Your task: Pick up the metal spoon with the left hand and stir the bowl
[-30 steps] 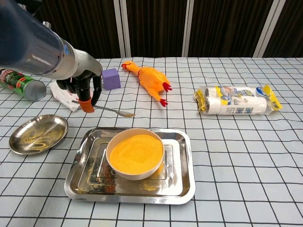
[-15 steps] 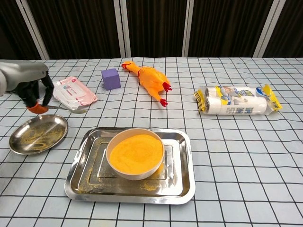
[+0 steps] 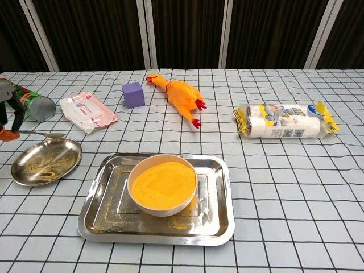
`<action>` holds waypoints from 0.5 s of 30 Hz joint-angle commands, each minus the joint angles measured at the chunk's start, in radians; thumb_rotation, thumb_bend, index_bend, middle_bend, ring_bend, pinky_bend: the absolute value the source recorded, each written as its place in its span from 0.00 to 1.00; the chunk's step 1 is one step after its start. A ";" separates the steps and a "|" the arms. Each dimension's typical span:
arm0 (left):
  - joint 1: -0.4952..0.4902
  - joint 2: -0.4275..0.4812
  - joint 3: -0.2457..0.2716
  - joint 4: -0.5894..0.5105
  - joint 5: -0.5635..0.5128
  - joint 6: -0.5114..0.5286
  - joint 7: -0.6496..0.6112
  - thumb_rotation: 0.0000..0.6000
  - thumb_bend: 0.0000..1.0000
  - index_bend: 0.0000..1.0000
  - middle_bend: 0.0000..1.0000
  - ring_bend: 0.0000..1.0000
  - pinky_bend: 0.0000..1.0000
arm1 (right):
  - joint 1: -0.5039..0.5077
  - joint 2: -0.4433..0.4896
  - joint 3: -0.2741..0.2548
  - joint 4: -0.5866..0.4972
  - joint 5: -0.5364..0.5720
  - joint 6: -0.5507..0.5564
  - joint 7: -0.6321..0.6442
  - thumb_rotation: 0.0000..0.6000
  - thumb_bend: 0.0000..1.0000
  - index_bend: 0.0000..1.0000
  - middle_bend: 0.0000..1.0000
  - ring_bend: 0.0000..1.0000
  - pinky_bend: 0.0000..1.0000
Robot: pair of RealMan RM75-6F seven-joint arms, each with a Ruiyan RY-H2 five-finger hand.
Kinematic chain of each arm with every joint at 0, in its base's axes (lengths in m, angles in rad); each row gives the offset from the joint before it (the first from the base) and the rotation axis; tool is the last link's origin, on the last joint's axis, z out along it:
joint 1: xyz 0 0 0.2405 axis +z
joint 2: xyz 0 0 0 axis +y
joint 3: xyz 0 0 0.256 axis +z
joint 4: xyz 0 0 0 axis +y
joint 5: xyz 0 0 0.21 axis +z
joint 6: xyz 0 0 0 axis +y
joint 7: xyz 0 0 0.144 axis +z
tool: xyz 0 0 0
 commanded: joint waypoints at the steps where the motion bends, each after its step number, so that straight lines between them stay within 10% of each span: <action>1: 0.001 -0.008 0.003 0.033 -0.016 -0.031 -0.005 1.00 0.75 0.72 0.99 0.91 0.95 | 0.001 0.000 0.000 0.000 0.002 -0.003 0.001 1.00 0.40 0.00 0.00 0.00 0.00; 15: 0.004 -0.060 0.024 0.113 -0.058 -0.080 0.010 1.00 0.69 0.68 0.97 0.90 0.95 | 0.002 0.004 -0.001 -0.007 0.011 -0.012 -0.004 1.00 0.40 0.00 0.00 0.00 0.00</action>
